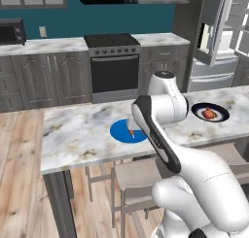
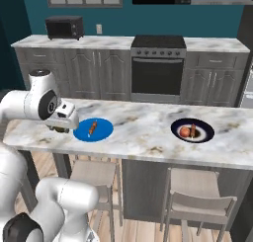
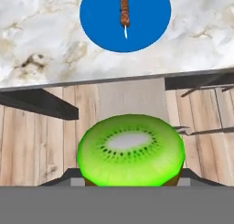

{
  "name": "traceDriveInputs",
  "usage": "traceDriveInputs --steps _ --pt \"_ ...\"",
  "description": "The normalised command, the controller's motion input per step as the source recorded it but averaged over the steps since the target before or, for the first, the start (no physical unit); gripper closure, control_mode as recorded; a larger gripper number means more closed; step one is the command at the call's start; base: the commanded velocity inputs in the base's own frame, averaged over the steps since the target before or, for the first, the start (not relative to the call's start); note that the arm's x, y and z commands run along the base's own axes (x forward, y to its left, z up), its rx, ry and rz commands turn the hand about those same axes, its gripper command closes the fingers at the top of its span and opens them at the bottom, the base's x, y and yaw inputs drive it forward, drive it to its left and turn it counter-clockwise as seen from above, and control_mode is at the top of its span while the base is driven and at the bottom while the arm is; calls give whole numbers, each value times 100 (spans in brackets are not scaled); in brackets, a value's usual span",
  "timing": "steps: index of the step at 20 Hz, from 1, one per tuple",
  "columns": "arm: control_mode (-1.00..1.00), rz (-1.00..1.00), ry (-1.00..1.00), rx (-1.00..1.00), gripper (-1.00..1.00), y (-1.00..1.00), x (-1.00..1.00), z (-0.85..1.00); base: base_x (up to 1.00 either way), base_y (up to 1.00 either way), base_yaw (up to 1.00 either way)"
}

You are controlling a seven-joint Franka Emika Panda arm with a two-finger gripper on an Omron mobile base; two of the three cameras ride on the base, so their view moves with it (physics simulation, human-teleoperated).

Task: Pick up the peach and kiwi from the fridge and place one fruit on each plate on the dining counter.

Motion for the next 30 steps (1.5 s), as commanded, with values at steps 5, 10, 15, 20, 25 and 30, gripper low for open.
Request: traceDriveInputs --steps 5,10,15,20,25,30 --pt "-100 4 16 0 100 0 100 -61 0 0 0" --pt "-100 2 3 -5 100 11 84 -55 0 0 0" --pt "-100 7 -15 -8 100 15 51 -41 0 0 0" --pt "-100 7 -32 -1 100 5 55 -58 0 0 0" --pt "-100 3 -13 3 100 0 48 -16 0 0 0" --pt "-100 1 27 2 100 0 60 1 0 0 0"
